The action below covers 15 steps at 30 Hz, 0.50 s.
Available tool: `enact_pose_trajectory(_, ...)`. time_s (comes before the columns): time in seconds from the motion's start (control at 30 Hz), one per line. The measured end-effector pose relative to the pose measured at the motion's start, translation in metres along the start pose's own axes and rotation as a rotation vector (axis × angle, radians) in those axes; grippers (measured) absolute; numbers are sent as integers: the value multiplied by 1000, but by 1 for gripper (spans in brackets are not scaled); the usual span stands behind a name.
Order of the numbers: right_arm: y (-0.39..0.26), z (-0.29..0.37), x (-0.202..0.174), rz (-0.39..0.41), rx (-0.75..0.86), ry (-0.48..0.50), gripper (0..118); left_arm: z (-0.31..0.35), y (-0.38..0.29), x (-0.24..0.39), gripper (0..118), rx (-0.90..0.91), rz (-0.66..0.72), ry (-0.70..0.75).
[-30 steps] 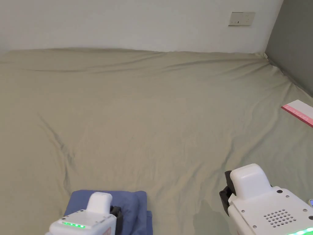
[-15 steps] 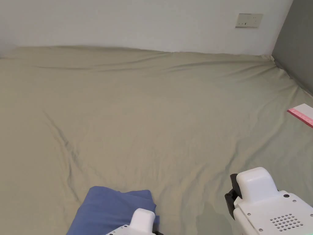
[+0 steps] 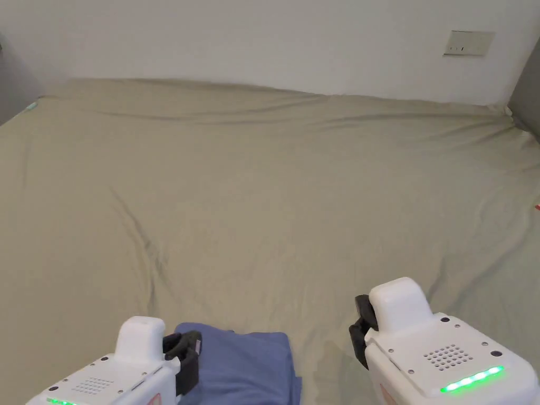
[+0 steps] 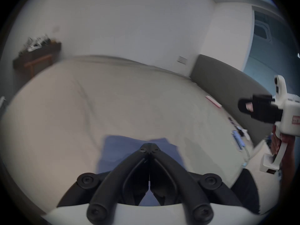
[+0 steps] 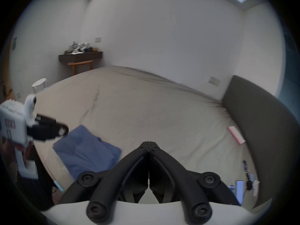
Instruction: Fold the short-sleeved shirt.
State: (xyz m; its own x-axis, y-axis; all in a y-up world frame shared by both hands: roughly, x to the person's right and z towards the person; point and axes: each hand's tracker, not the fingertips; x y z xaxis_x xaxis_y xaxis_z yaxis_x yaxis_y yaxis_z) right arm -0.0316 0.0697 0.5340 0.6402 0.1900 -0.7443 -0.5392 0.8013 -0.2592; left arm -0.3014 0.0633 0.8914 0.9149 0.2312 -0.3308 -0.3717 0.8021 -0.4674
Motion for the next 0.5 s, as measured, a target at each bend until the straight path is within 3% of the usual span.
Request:
enact_pose_trajectory(0.2,-32,-84,-59,31,-280,282,2,8,4,-39,0,-34,91,87)
enact_pose_trajectory(0.4,-81,-135,-93,92,-462,289,2,-11,17,-68,0,-134,147,30)
enact_pose_trajectory(0.43,-81,-134,-92,87,-443,290,2,-16,21,-74,4,-164,166,9)
enact_pose_trajectory(0.47,-75,-132,-88,77,-438,294,2,-22,25,-82,19,-198,191,-19)
enact_pose_trajectory(0.5,-72,-131,-86,61,-458,304,2,-30,30,-92,44,-232,215,-47)
